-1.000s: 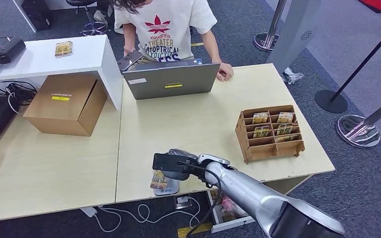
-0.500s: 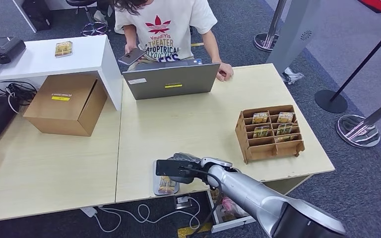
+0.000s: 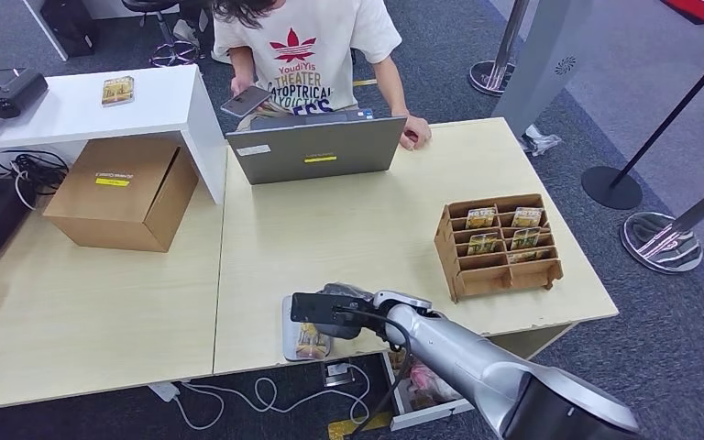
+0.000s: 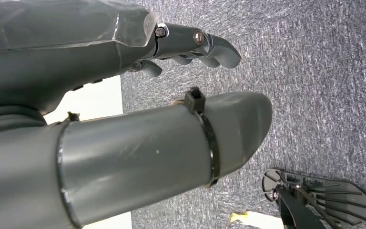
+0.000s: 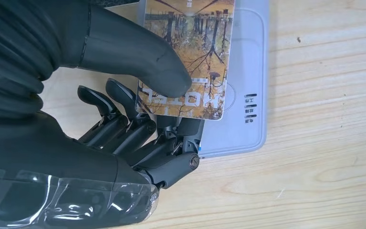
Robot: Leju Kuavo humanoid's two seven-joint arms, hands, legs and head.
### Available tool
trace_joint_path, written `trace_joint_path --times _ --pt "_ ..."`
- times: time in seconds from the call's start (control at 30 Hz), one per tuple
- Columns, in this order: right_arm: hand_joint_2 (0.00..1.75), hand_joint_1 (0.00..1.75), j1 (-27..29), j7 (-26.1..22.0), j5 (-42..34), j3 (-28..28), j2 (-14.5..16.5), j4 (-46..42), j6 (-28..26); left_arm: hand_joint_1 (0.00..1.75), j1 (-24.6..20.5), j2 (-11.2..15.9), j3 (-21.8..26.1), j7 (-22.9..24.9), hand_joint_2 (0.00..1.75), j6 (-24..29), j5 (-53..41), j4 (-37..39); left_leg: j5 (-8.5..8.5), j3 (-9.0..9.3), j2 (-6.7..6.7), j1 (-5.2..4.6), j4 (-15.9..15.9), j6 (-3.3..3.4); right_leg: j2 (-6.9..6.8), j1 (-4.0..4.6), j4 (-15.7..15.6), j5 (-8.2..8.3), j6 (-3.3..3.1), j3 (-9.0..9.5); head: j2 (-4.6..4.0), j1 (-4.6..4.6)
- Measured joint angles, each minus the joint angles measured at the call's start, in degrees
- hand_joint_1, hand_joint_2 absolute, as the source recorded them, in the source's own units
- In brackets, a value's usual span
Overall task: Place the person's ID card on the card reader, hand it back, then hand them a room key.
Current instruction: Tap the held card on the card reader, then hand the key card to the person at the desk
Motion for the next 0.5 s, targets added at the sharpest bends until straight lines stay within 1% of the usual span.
trace_joint_path --times 0.27,0.5 --pt "1.75 1.75 -1.3 -2.1 -2.4 -0.4 -0.1 -0.2 1.0 0.0 0.0 0.0 0.0 0.0 0.0 -0.1 -0.2 0.0 0.0 -0.01 0.0 0.0 0.0 0.0 0.0 0.0 0.0 0.0 0.0 -0.01 0.0 0.01" --pt "1.75 1.75 -3.6 -3.4 -6.7 -3.2 -1.5 -3.3 2.2 0.0 0.1 0.0 0.0 -0.1 0.0 -0.1 0.0 0.0 0.0 -0.01 0.0 0.0 0.0 0.0 0.0 0.0 0.0 0.0 0.0 -0.01 0.0 0.01"
